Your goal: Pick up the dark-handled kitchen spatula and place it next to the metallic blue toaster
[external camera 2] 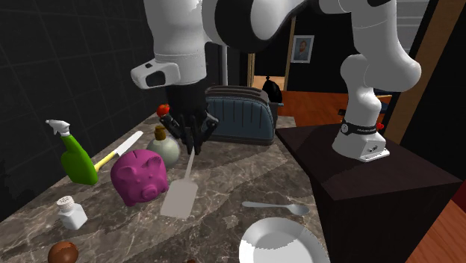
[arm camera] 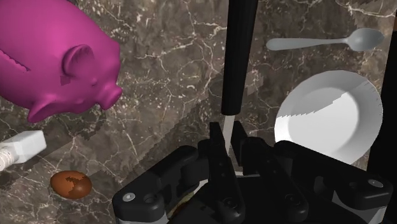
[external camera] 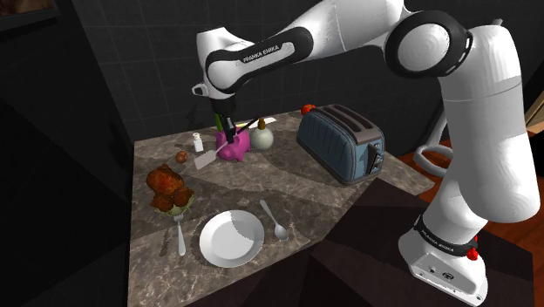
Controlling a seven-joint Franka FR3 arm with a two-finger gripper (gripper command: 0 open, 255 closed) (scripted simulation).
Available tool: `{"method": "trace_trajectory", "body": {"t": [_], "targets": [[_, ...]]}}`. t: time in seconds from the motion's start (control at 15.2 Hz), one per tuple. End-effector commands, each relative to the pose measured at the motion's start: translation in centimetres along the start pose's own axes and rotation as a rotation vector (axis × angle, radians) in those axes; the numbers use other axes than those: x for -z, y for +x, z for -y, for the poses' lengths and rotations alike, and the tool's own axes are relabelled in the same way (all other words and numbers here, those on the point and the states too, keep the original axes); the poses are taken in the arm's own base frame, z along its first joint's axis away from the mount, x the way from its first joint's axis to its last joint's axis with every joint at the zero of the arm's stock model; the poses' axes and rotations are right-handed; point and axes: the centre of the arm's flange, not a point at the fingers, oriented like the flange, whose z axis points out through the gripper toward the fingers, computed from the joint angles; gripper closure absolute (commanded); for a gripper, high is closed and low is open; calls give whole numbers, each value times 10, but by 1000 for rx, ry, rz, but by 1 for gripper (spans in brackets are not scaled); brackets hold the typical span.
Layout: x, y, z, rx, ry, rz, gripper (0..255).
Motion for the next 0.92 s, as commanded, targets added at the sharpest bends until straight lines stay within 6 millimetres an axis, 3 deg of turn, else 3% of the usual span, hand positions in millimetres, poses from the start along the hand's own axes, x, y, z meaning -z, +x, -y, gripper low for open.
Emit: {"method": "trace_trajectory", "body": {"t": [0.0,0.86], "targets": [[11,-2,0,0,0,0,255],[79,-6,0,0,0,0,255]]}}
